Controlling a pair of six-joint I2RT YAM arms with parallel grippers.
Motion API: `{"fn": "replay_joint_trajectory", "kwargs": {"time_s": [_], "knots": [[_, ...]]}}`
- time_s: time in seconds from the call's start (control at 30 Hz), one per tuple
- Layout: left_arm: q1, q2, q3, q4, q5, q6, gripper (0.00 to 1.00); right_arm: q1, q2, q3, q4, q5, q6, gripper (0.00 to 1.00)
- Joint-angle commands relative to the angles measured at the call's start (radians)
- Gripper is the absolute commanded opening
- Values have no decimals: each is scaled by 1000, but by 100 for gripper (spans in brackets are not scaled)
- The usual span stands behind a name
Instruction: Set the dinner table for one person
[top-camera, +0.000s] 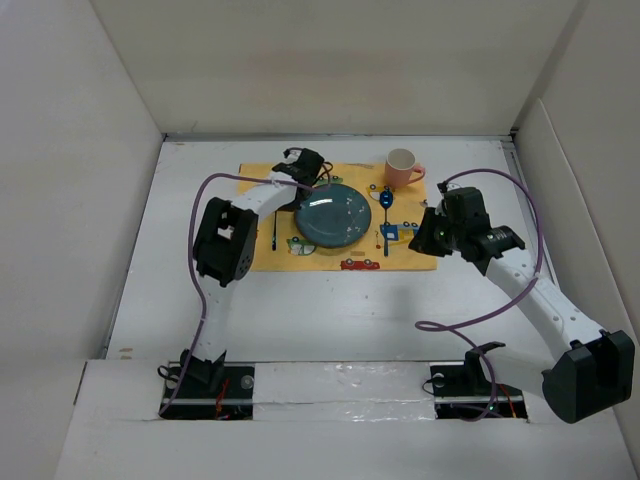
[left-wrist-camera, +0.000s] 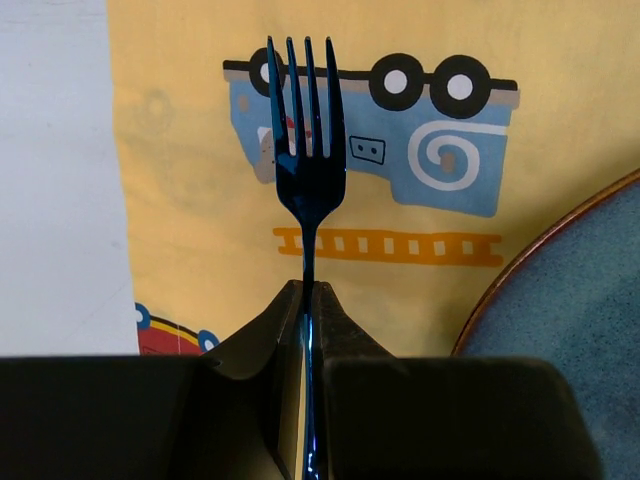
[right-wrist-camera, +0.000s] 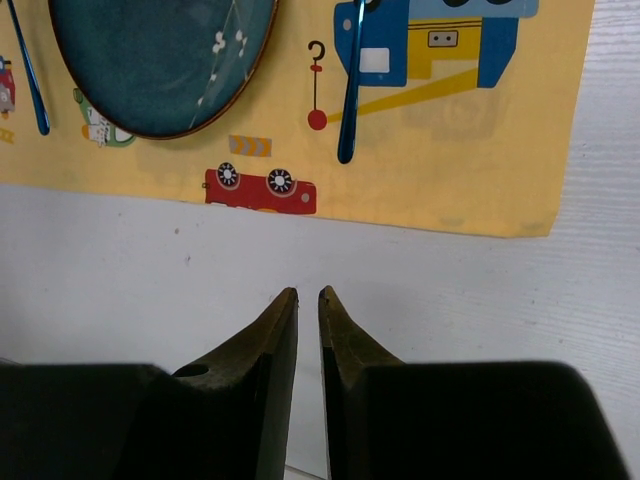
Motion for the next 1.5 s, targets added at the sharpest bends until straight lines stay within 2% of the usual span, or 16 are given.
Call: {"fn": "replay_joint_trajectory", "kwargs": {"time_s": [0.0,0.23,0.4,0.47,0.53,0.57,0.67,0.73,0.87,0.97,1.03,1.07,1.1,1.23,1.37,1.47], "knots": [[-4,10,8,7,-18,6,0,-3,-24,-4,-10,13,9,20],[-4,21,-22,11,-43,-3,6,-3,-31,4,-16,24,6,21],[-4,-2,-23,10,-52,-14,23,-3,-34,33,-30,19,-7,21],[-4,-26,-25,2,-63,-22,37,-3,-33,44,-33,19,-7,22],[-4,-59,-28,-4,-66,-25,44,-3,-30,62,-33,19,-10,22],[-4,-100,-25,-13,-66,-25,50,-3,-25,68,-28,19,-10,22],[-4,-218,-14,-32,-75,-48,52,-3,-18,96,-19,12,-9,18],[-4,-337,-9,-35,-60,-72,51,-3,-14,143,-20,9,-9,0],[5,-571,-14,-18,80,-132,49,-3,-34,284,-19,-16,12,0],[16,-770,-55,39,192,-187,56,6,-57,459,-10,-16,37,0],[33,-958,-80,69,232,-200,68,6,-70,592,12,12,51,17],[33,-959,-80,83,232,-200,71,6,-70,593,16,28,51,17],[42,-1000,-80,99,226,-195,75,6,-74,670,22,51,49,28],[53,-1201,-46,166,165,-169,80,-3,-111,800,55,261,34,53],[53,-1287,-34,237,115,-102,84,-24,-165,768,133,435,5,65],[53,-1292,-84,216,83,-77,87,-35,-156,728,112,382,12,68]]}}
